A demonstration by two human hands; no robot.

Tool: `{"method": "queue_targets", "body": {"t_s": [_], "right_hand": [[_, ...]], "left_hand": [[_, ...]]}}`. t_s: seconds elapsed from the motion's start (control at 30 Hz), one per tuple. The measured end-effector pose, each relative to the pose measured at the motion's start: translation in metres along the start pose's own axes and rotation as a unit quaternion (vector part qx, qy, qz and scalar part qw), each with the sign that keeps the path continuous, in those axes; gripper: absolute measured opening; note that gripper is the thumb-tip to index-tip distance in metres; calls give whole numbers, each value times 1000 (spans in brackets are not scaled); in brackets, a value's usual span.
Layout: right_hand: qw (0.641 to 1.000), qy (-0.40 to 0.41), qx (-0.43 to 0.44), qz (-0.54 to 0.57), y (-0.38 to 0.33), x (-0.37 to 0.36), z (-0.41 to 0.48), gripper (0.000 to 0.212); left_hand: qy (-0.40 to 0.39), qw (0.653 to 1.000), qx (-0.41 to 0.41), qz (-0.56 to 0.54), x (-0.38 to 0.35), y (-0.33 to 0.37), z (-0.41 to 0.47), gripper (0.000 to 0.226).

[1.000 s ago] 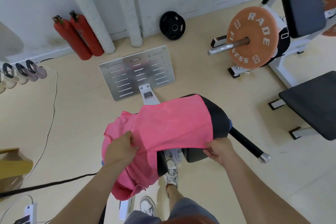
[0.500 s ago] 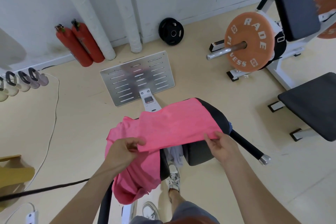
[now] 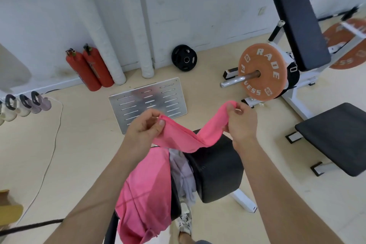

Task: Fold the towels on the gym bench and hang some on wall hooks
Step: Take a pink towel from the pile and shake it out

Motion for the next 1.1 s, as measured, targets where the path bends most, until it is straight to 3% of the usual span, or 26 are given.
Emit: {"method": "queue_targets", "body": {"t_s": [0.13, 0.23, 0.37, 0.43, 0.5, 0.57, 0.7, 0.77, 0.87, 0.93, 1.03, 1.1], "right_hand": [[999, 25, 29, -12, -32, 2, -9, 11], [998, -38, 46, 10, -55, -5, -26, 13], [962, -265, 52, 51, -79, -30, -64, 15], [947, -311, 48, 69, -86, -35, -78, 17], [956, -273, 53, 91, -91, -34, -80, 20], [976, -178, 56, 114, -95, -25, -70, 21], [969, -41, -40, 239, -86, -16, -50, 31], [972, -16, -72, 221, -78, -23, -47, 32], [988, -37, -61, 137, -74, -40, -50, 24], [991, -79, -21, 103, -80, -51, -59, 21], [982, -172, 68, 31, -101, -62, -82, 10], [965, -231, 125, -10, -116, -63, -99, 7]], "left_hand": [[-127, 991, 3, -50, -18, 48, -12, 7], [-221, 973, 9, 62, -33, 50, -22, 10], [-186, 976, -32, 107, -28, 58, -21, 9], [-137, 983, -59, 111, -21, 67, -19, 9], [-85, 989, -56, 109, -13, 72, -20, 14], [-79, 994, -34, 72, -5, 73, -26, 15], [-139, 990, -9, 7, 1, 72, -40, 12], [-197, 979, -3, 44, -13, 72, -44, 6], [-300, 933, 8, 198, -37, 71, -53, 19], [-316, 927, 28, 200, -36, 73, -57, 19], [-251, 959, 6, 133, -15, 89, -54, 5], [-175, 983, -39, 50, 1, 105, -50, 10]]}}
Point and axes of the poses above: each hand's wrist, its own z-axis towards the middle knuckle, its own x-axis out of the back of the hand, y = z × x, the point moved 3 cm from there along z, towards the middle knuckle, and after that the axes turned 10 degrees about -y, right-handed, at the moved point
